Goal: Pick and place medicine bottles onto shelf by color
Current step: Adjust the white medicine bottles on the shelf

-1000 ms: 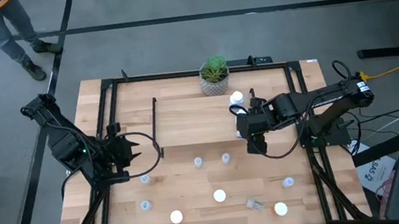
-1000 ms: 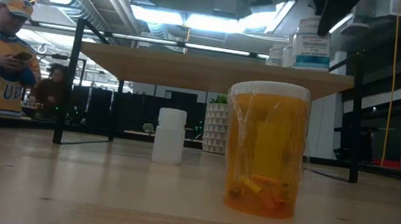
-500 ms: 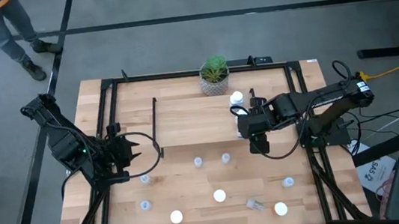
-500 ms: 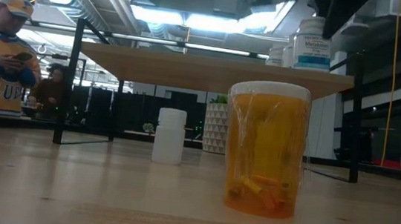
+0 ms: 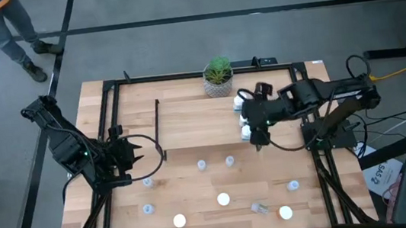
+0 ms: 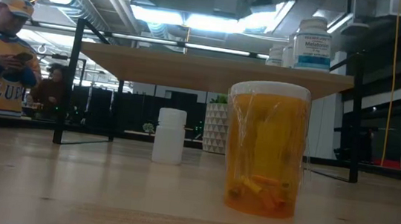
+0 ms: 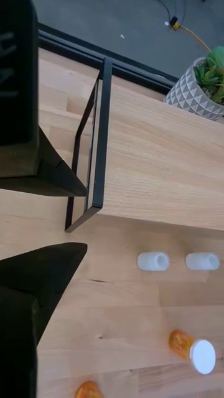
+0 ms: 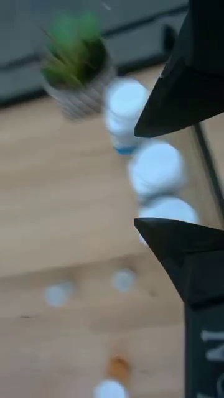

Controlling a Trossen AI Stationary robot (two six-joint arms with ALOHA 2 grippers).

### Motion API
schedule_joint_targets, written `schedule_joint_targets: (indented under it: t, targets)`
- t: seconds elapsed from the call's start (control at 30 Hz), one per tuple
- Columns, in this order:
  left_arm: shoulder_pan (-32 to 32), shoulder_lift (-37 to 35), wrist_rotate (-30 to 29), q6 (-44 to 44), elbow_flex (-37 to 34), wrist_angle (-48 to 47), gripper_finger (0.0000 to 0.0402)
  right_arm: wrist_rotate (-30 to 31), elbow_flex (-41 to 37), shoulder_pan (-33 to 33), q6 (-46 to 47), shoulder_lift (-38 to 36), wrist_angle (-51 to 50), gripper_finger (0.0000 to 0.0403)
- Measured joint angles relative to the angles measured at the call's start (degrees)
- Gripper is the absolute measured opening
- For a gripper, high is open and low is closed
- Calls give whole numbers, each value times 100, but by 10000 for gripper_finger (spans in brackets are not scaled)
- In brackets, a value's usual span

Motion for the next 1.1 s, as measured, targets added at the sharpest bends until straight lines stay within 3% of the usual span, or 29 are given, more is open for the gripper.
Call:
schedule_joint_targets:
  t: [0.23,0.4,0.63,0.87,1.1]
  targets:
    - [0,0,-10,4,0,0,124,108,73,-832,-1087,67,1308,224]
    - [0,0,-13,8,0,1,124,-527,73,-1606,-1921,300,1754,224]
    - [4,2,-14,11,0,2,124,-1269,73,-2397,-2264,847,1590,224]
    - [4,2,-14,8,1,96,124,-1815,208,-2437,-2199,1066,1256,224]
    - [4,2,-15,39,1,534,124,-2510,1368,-1755,-1011,956,-274,224]
